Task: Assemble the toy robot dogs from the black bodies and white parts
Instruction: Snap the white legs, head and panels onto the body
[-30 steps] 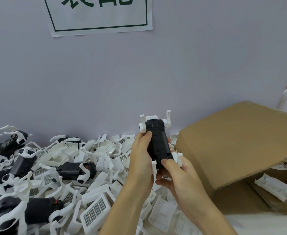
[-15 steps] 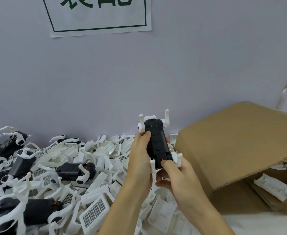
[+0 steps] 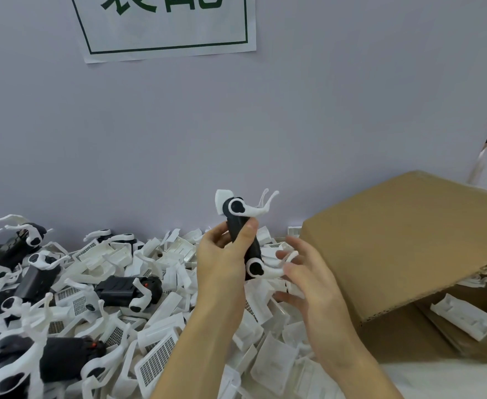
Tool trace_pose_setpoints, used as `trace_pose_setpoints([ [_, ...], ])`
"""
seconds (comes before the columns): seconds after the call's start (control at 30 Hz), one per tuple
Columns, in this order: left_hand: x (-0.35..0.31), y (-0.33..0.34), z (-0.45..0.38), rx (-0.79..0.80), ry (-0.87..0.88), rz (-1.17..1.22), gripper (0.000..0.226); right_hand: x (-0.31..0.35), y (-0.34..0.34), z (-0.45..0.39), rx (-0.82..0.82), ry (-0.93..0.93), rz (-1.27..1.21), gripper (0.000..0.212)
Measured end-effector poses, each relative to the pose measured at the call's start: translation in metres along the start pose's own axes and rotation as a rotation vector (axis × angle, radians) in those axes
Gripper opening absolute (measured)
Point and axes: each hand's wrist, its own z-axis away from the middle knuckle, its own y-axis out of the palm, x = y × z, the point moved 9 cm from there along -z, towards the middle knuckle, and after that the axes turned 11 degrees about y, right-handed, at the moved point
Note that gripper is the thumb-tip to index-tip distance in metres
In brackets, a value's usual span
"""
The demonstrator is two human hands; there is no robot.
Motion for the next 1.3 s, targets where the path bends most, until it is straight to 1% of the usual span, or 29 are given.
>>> trace_pose_setpoints([
  [0.07,0.002,0.001,0.001,0.028,0.0,-0.066,0.027,0.006,0.003,0.003,-0.008,-0.066,0.098,0.045],
  [0.1,0.003,0.001,0.002,0.037,-0.009,-0.081,0.024,0.007,0.004,0.004,-0.015,-0.088,0.143,0.05],
  [0.17,0.004,0.0,0.003,0.041,-0.02,-0.091,0.025,0.008,0.003,0.004,-0.036,-0.098,0.173,0.052],
  [0.23,0.004,0.001,0.003,0.044,-0.023,-0.095,0.031,0.005,0.001,0.002,-0.031,-0.083,0.154,0.054],
  [0.37,0.004,0.005,0.006,0.037,-0.041,-0.122,0.053,-0.003,0.004,0.0,-0.018,-0.041,0.111,0.059],
  [0.5,0.003,0.011,0.011,0.079,-0.076,-0.056,0.067,-0.008,-0.003,-0.004,-0.053,0.031,-0.056,0.056],
  [0.53,0.002,0.014,0.012,0.105,-0.074,-0.016,0.067,-0.009,-0.005,-0.005,-0.067,0.057,-0.099,0.052],
  [0.6,-0.001,0.022,0.014,0.17,-0.067,0.055,0.061,-0.011,-0.008,-0.007,-0.078,0.101,-0.187,0.035],
  [0.63,-0.001,0.025,0.015,0.208,-0.065,0.067,0.056,-0.012,-0.009,-0.007,-0.078,0.121,-0.222,0.033],
  [0.73,0.001,0.029,0.016,0.284,-0.046,0.053,0.045,-0.016,-0.012,-0.007,-0.083,0.173,-0.276,0.046],
  [0.83,-0.001,0.029,0.016,0.292,-0.026,0.041,0.047,-0.018,-0.011,-0.006,-0.085,0.206,-0.248,0.048],
  [0.9,-0.001,0.028,0.015,0.28,-0.023,0.025,0.051,-0.016,-0.011,-0.006,-0.076,0.199,-0.155,0.047],
  [0.97,-0.001,0.026,0.013,0.272,-0.013,-0.009,0.045,-0.013,-0.011,-0.006,-0.084,0.176,-0.029,0.044],
  [1.03,-0.003,0.021,0.011,0.256,0.018,-0.075,0.035,-0.013,-0.014,-0.008,-0.119,0.159,0.087,0.033],
  [1.1,-0.007,0.014,0.006,0.213,0.07,-0.123,0.029,-0.014,-0.021,-0.009,-0.19,0.141,0.198,0.018],
  [1.17,-0.012,0.004,0.001,0.138,0.116,-0.136,0.026,-0.018,-0.026,-0.01,-0.241,0.115,0.447,0.02],
  [1.23,-0.016,-0.008,-0.003,0.068,0.143,-0.143,0.025,-0.025,-0.02,-0.01,-0.224,0.102,0.7,0.023],
  [1.3,-0.019,-0.014,-0.005,0.03,0.16,-0.149,0.025,-0.035,-0.01,-0.009,-0.189,0.101,0.899,0.036],
])
